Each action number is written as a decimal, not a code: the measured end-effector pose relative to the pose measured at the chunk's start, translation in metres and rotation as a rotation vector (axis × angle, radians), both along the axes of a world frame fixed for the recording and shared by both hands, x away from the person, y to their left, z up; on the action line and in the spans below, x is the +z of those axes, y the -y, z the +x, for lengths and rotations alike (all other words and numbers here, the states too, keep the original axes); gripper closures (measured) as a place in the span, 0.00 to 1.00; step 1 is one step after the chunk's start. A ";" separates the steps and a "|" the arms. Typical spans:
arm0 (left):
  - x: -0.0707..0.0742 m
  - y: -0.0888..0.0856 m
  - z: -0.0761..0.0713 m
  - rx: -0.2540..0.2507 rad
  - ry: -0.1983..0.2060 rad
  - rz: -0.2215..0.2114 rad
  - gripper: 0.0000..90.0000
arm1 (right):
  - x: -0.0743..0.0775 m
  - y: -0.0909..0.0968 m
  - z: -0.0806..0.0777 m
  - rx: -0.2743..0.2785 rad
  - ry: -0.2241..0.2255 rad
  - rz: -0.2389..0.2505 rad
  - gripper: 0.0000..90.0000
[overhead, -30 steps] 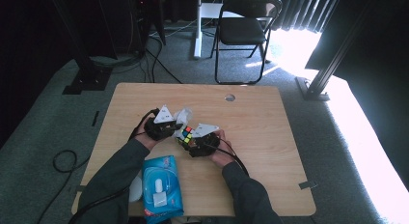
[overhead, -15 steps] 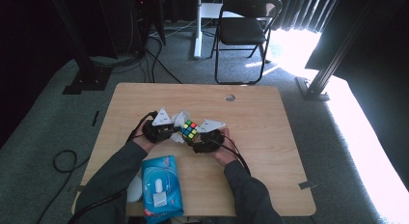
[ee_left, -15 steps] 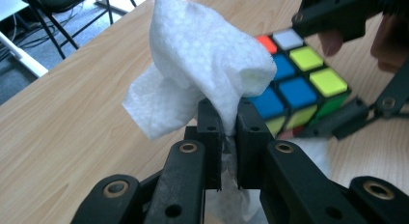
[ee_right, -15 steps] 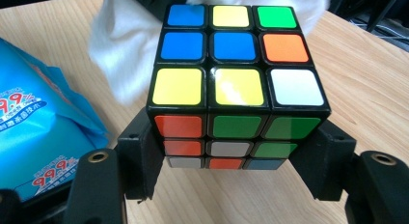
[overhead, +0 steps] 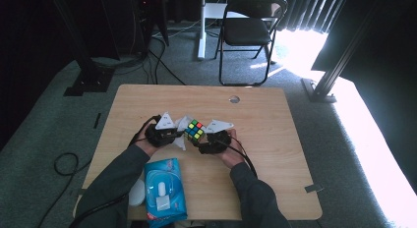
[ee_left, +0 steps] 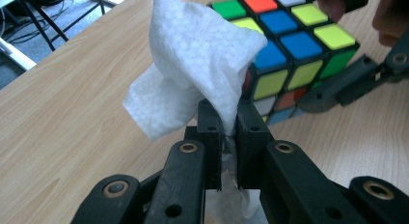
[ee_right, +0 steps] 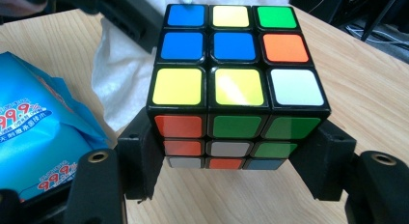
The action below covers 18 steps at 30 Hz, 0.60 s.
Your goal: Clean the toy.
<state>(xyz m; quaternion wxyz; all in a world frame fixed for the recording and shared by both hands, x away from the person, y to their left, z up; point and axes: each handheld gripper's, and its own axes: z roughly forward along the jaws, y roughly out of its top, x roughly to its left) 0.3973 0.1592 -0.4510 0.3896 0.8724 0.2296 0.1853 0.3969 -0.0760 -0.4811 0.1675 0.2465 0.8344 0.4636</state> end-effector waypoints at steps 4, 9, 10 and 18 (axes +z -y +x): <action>-0.003 0.001 -0.001 -0.009 0.000 0.014 0.93 | 0.003 0.002 0.000 0.002 0.007 0.004 0.38; -0.006 0.002 -0.001 -0.017 -0.002 0.040 0.93 | 0.007 0.004 0.000 0.005 0.011 0.008 0.38; -0.006 0.003 -0.001 -0.019 -0.002 0.043 0.93 | 0.007 0.004 -0.001 0.004 0.012 0.008 0.38; -0.012 0.003 0.000 -0.030 -0.008 0.096 0.93 | 0.011 0.006 0.000 -0.001 0.021 0.027 0.38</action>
